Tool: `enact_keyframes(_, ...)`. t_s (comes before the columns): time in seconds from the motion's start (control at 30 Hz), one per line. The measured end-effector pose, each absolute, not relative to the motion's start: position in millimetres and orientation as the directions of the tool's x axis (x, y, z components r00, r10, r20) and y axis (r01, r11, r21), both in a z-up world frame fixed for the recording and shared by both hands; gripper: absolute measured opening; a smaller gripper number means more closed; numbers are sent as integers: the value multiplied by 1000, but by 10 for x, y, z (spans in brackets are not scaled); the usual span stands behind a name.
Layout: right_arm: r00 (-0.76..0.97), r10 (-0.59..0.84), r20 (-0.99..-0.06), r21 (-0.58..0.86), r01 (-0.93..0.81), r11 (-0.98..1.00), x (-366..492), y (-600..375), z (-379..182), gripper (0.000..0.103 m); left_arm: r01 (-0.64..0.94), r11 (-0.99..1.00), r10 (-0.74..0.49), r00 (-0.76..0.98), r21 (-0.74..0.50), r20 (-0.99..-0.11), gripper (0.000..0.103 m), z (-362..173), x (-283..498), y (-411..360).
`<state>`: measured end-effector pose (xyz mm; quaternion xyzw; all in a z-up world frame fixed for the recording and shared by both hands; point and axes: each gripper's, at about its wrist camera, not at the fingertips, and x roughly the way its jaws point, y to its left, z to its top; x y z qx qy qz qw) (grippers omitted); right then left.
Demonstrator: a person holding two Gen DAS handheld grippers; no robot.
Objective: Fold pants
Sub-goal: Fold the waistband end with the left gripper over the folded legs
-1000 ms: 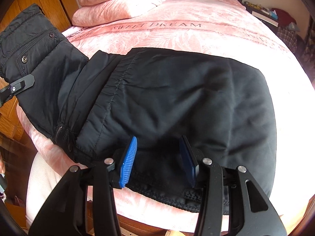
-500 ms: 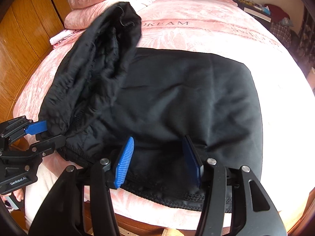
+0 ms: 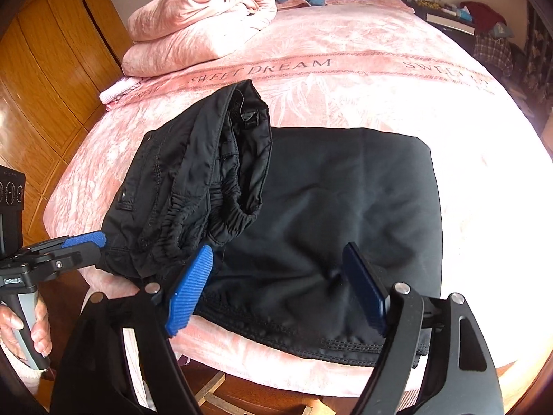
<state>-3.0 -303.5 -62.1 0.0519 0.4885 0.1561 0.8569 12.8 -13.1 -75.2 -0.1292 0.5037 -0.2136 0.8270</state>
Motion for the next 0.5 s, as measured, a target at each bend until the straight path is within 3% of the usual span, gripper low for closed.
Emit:
enact_keyframes(0.1,478,310,-822,221,-235,947,40,-2973,-547,82,141,957,-290,449,-254,-845,69,-844,255,-91)
enact_keyframes(0.33,447,292,-846,197,-247,949,212,-2711,-609,82,148,987,-121,454,-59,-883,72,-1154,349,-222)
enact_keyframes(0.5,459,291,-839,191,-253,949,251,-2616,-521,82,145,985,-147,454,-90,-879,76,-1166,329,-218)
